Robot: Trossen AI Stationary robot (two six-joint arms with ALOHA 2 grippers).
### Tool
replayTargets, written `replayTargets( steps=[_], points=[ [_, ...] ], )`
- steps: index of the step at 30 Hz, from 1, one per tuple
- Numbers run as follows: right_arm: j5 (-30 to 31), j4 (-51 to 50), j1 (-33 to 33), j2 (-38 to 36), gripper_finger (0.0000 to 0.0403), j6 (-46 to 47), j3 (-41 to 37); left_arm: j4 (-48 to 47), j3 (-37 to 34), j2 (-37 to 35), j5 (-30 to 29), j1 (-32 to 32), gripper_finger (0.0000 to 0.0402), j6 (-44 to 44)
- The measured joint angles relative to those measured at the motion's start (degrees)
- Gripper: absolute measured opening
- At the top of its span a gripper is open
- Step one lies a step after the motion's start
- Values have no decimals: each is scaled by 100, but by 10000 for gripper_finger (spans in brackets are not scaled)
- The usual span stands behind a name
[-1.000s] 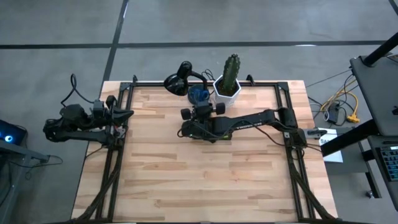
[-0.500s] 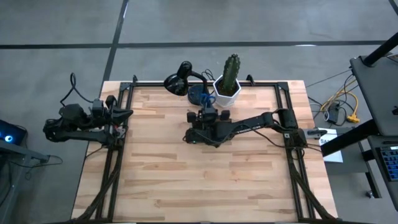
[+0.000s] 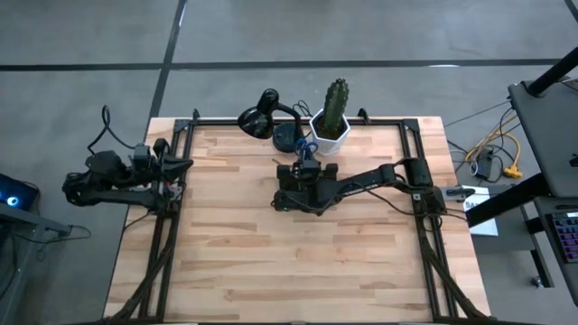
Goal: Pick and place office supplies into organizer
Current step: Put the scissor into the mesh desk organizer
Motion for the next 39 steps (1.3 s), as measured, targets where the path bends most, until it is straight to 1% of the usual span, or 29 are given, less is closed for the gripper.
replayTargets(
  steps=[3,10,19,29,32,39],
  points=[
    [-2,28,5,1,69,20,-123,-1,1,0,0,1,0,0],
    [-4,329,26,1,69,425,-310,-1,1,2,-2,1,0,3],
    [-1,358,22,57,69,109,-322,-4,1,2,-4,1,0,16],
    [-19,452,73,263,70,211,-336,-4,3,2,-4,0,0,18],
    [-37,468,85,322,80,241,-327,-4,7,2,-4,2,0,18],
    [-53,497,92,335,122,210,-327,-4,7,9,-4,0,0,18]
  ],
)
